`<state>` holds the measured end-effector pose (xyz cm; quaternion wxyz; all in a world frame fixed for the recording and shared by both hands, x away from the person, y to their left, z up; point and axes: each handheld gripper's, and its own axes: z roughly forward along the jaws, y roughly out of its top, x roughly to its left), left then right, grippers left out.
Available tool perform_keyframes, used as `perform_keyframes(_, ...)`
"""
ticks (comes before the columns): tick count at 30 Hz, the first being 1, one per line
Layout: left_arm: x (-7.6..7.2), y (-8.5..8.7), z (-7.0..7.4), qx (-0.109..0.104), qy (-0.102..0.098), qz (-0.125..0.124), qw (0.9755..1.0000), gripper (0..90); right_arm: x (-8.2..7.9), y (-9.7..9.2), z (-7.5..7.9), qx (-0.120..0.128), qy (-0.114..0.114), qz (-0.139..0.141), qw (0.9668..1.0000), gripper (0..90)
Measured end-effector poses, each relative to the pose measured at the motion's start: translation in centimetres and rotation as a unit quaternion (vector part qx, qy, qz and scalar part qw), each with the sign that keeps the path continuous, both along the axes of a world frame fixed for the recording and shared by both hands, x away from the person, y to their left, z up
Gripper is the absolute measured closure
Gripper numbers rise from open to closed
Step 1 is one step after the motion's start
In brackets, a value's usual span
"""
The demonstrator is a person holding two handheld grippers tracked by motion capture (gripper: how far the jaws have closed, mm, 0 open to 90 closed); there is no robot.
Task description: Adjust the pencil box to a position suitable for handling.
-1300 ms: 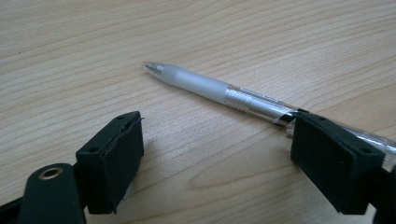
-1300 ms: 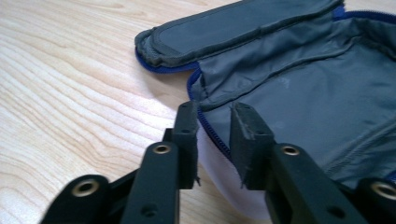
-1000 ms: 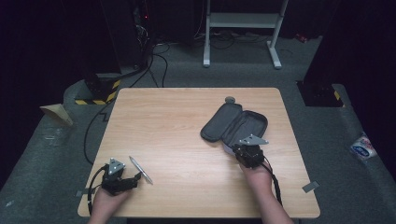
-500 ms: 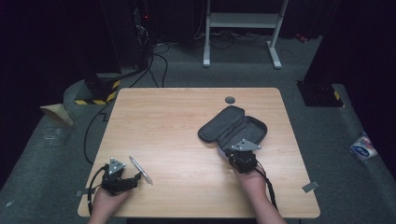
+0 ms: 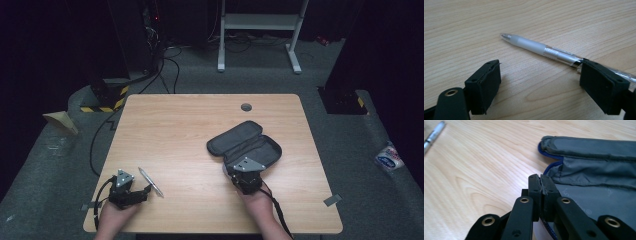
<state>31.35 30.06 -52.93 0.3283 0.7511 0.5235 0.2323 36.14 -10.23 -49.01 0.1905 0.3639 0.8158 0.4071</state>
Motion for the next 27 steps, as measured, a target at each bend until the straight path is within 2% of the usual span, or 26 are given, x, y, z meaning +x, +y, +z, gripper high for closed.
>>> perform_keyframes(18,0.0,0.0,0.0,0.0,0.0,0.0,1.0,17.4,-2.5,5.3,-0.1,0.011,0.006,0.069,0.9976,85.5)
perform_keyframes(21,0.0,0.0,0.0,0.0,0.0,0.0,1.0,17.4,-2.8,5.2,0.3,0.017,0.004,0.071,0.9973,81.6)
perform_keyframes(24,-0.1,0.0,0.0,-0.002,-0.004,-0.002,1.0,19.6,-2.9,4.2,1.0,0.022,-0.005,0.067,0.9975,76.2)
perform_keyframes(27,-0.2,0.0,0.1,0.0,-0.008,-0.005,1.0,24.3,-2.3,2.2,1.7,0.02,-0.016,0.04,0.9989,71.2)
